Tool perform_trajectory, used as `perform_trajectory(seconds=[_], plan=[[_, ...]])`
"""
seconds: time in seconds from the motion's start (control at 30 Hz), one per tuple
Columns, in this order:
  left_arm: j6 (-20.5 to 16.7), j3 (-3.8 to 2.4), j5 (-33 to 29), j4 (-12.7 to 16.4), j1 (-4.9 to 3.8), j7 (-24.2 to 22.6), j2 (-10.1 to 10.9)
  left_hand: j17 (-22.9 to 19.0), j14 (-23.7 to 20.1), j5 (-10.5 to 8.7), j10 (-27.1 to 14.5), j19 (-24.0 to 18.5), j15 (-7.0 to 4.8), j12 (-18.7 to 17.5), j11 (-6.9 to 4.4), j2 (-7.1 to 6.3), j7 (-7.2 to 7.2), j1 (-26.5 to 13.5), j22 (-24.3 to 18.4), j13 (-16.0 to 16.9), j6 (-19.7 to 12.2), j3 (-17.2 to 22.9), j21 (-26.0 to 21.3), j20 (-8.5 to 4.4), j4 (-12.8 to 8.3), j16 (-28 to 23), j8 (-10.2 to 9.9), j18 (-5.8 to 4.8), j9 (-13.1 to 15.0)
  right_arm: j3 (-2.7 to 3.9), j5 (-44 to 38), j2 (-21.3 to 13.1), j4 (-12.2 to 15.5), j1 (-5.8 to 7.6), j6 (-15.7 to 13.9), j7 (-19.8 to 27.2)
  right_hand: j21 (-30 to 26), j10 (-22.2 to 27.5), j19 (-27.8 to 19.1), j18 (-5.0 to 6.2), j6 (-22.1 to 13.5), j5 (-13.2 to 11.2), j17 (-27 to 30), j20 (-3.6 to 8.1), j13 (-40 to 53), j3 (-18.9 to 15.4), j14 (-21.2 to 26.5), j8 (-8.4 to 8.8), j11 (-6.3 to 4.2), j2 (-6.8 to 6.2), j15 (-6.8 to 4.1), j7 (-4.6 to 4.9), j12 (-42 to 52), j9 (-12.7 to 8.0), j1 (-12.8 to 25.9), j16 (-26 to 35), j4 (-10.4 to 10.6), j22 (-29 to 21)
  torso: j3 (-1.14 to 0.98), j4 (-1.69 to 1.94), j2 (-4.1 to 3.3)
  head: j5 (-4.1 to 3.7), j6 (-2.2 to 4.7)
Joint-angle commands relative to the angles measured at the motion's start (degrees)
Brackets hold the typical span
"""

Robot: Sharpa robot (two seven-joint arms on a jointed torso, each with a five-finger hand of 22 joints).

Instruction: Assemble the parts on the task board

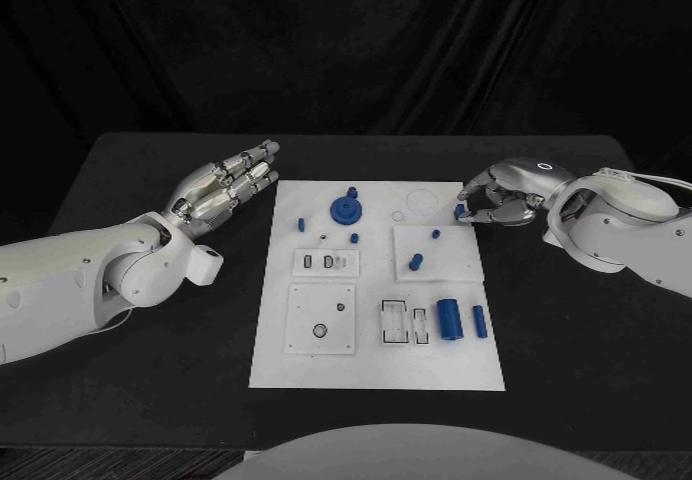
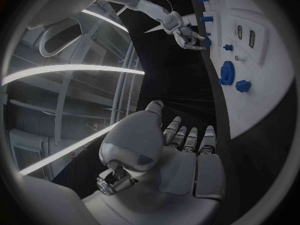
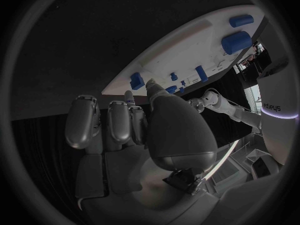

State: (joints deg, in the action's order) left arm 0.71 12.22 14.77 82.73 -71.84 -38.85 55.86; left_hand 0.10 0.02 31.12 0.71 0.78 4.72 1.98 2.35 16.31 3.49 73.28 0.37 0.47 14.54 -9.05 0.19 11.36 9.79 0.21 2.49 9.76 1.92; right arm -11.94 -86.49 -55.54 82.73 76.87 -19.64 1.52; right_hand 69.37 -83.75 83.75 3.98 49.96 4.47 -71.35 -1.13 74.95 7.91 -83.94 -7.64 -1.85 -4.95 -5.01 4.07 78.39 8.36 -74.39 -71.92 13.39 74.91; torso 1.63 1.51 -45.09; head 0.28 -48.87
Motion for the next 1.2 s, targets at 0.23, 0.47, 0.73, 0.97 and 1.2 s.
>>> perform_trajectory(seconds=[0.23, 0.47, 0.73, 0.97, 1.2], plan=[[1.1, -0.05, 0.0, 0.0, 0.09, -6.0, -0.1, -0.1, 0.0, 0.18, -0.1, 0.0, 0.42, -0.2, 0.33, 0.00, 0.18, 0.4, 0.1, 0.1, -0.1, 0.0, 0.4, 0.57, -0.2, -0.2, 0.1, 0.62, 0.1, 0.02, 0.0, 1.2, -0.9, -0.85, -1.8, 0.9, -0.7, 0.6, 0.4, -0.02, 1.0, 6.8, 0.7, -0.06, -0.3, 0.6, -3.0, -1.27, 0.16, 0.24, -0.19, 0.00, -0.4, 1.5, -2.8, 0.2, -1.4, 9.9, 0.00, 0.12, 0.04, 0.10, -0.31], [1.3, -0.05, 0.0, -0.2, 0.10, -5.9, -0.1, -0.1, 0.0, 0.24, -0.1, 0.0, 0.44, -0.2, 0.33, 0.06, 0.16, 0.4, 0.1, 0.1, -0.1, 0.1, 0.4, 0.58, -0.3, -0.2, 0.0, 0.62, 0.0, 0.02, 0.0, 1.8, -1.6, -1.14, -2.3, 1.2, -1.2, 0.9, 0.2, 0.07, 2.5, 12.4, 1.3, 0.01, -0.6, 1.6, -2.9, -3.06, 0.02, 0.44, -0.29, -0.14, -0.6, 3.1, -4.3, 0.4, -2.6, 9.8, 0.03, 0.06, 0.05, 0.19, -0.52], [1.5, -0.05, 0.0, -0.3, 0.12, -5.7, -0.2, -0.1, 0.0, 0.27, -0.1, 0.0, 0.45, -0.3, 0.33, 0.10, 0.16, 0.3, 0.1, 0.1, -0.1, 0.1, 0.4, 0.59, -0.3, -0.2, 0.0, 0.62, 0.0, 0.02, 0.0, 2.0, -2.0, -1.45, -3.5, 1.3, -1.8, 1.2, 0.0, 0.17, 4.6, 14.5, 2.2, 0.09, -1.1, 2.8, -2.7, -5.87, -0.04, 0.84, -0.37, -0.19, -1.0, 5.0, -5.9, 0.9, -4.1, 9.6, 0.00, 0.07, 0.07, 0.37, -0.62], [1.8, -0.05, 0.0, -0.4, 0.14, -5.5, -0.1, -0.1, 0.0, 0.29, -0.1, 0.0, 0.47, -0.3, 0.32, 0.13, 0.19, 0.3, 0.1, 0.0, -0.1, 0.2, 0.4, 0.60, -0.3, -0.2, 0.0, 0.61, 0.0, 0.02, 0.0, 1.9, -1.7, -1.51, -5.0, 1.9, -2.1, 1.2, -0.1, 0.22, 5.3, 13.2, 2.6, 0.03, -1.2, 3.1, -2.6, -7.14, 0.10, 1.05, -0.27, -0.09, -1.0, 5.9, -6.2, 1.2, -4.5, 9.5, 0.02, 0.04, 0.10, 0.55, -0.61], [1.9, -0.05, 0.0, -0.4, 0.15, -5.4, -0.1, -0.1, 0.0, 0.30, -0.1, 0.0, 0.47, -0.3, 0.32, 0.14, 0.20, 0.3, 0.1, 0.0, -0.1, 0.2, 0.4, 0.60, -0.3, -0.2, 0.0, 0.61, 0.0, 0.02, 0.0, 2.0, -1.3, -1.51, -5.1, 2.0, -2.3, 1.2, -0.1, 0.24, 5.6, 12.2, 2.9, -0.03, -1.2, 3.0, -2.6, -7.69, 0.20, 1.07, -0.19, -0.08, -1.1, 6.4, -5.9, 1.4, -4.4, 9.5, 0.06, 0.07, 0.05, 0.57, -0.52]])
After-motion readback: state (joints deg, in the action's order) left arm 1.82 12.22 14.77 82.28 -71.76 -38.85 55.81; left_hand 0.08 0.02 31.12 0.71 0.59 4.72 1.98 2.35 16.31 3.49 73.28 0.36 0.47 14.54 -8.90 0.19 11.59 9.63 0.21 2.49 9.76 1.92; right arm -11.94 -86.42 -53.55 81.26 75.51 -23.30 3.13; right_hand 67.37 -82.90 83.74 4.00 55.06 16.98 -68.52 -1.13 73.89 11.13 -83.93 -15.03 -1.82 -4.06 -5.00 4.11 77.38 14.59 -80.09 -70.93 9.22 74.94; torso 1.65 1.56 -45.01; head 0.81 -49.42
